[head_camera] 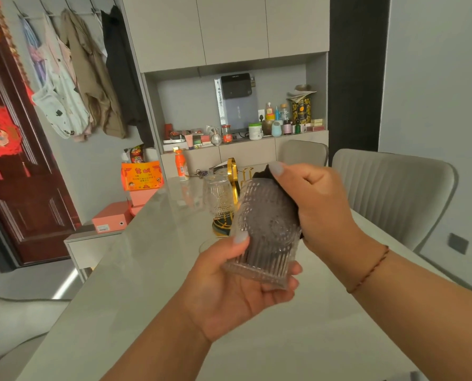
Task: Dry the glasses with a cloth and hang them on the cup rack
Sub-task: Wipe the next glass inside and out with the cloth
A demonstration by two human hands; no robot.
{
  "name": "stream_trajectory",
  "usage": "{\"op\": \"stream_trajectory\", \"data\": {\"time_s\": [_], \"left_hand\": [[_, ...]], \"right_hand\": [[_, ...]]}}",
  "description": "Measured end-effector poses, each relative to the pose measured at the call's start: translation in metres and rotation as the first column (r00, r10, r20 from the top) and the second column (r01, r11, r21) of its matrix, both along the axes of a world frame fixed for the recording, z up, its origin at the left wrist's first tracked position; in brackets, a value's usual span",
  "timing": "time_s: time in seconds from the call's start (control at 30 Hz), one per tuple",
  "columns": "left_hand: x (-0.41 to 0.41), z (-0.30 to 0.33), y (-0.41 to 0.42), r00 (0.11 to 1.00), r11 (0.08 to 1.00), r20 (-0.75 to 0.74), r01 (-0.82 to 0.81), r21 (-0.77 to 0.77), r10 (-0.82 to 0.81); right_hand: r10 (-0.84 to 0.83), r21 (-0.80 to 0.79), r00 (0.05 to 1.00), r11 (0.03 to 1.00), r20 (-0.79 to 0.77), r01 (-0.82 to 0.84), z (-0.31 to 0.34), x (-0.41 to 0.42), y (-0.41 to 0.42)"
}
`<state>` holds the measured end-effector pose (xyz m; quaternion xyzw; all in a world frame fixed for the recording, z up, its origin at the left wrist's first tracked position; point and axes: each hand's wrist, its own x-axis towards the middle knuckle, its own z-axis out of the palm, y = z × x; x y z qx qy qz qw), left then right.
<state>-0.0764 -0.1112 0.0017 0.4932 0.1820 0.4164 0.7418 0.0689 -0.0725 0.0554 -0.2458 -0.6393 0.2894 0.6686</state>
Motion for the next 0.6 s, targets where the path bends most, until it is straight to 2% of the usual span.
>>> {"op": "stream_trajectory", "data": {"time_s": [0.07, 0.13, 0.2, 0.27, 0.3, 0.33, 0.37, 0.43, 0.47, 0.53, 0.6], "left_hand": [[-0.001, 0.006, 0.001, 0.945, 0.967, -0.216, -0.222, 0.126, 0.245], [0.003, 0.014, -0.002, 0.759, 0.837, -0.382, -0.388, 0.385, 0.528], [0.011, 0.017, -0.007, 0.628, 0.736, -0.422, -0.398, 0.548, 0.654], [0.015, 0.014, -0.007, 0.561, 0.68, -0.418, -0.418, 0.603, 0.715], [0.013, 0.012, -0.005, 0.573, 0.675, -0.394, -0.436, 0.595, 0.718], [0.011, 0.012, -0.005, 0.631, 0.707, -0.368, -0.444, 0.55, 0.683], [0.008, 0.012, -0.003, 0.726, 0.773, -0.331, -0.426, 0.471, 0.602], [0.005, 0.01, -0.004, 0.928, 0.931, -0.169, -0.292, 0.22, 0.331], [0.006, 0.008, -0.006, 0.981, 0.979, -0.056, -0.18, 0.093, 0.185], [0.008, 0.004, -0.008, 0.995, 0.999, 0.097, -0.021, -0.036, 0.024], [0.006, 0.001, -0.006, 0.999, 0.999, 0.052, 0.0, -0.036, 0.002]], "right_hand": [[-0.135, 0.001, 0.988, 0.991, 0.072, 0.135, 0.002, 0.003, 0.003], [-0.324, 0.067, 0.93, 0.946, 0.172, 0.317, 0.001, 0.003, 0.005], [-0.44, 0.135, 0.863, 0.898, 0.248, 0.419, -0.003, -0.002, 0.004], [-0.453, 0.137, 0.853, 0.892, 0.26, 0.431, -0.004, -0.007, 0.001], [-0.433, 0.128, 0.867, 0.901, 0.246, 0.413, -0.003, -0.008, -0.001], [-0.387, 0.112, 0.896, 0.922, 0.219, 0.37, -0.002, -0.007, -0.002], [-0.301, 0.091, 0.937, 0.953, 0.177, 0.289, -0.001, -0.005, -0.002], [-0.041, 0.031, 0.999, 0.999, 0.033, 0.04, -0.002, -0.003, -0.001], [0.089, -0.008, 0.995, 0.996, -0.051, -0.089, -0.004, -0.003, -0.001], [0.24, -0.068, 0.958, 0.965, -0.155, -0.252, -0.007, -0.003, 0.003], [0.22, -0.082, 0.965, 0.969, -0.141, -0.233, -0.007, -0.001, 0.003]]}}
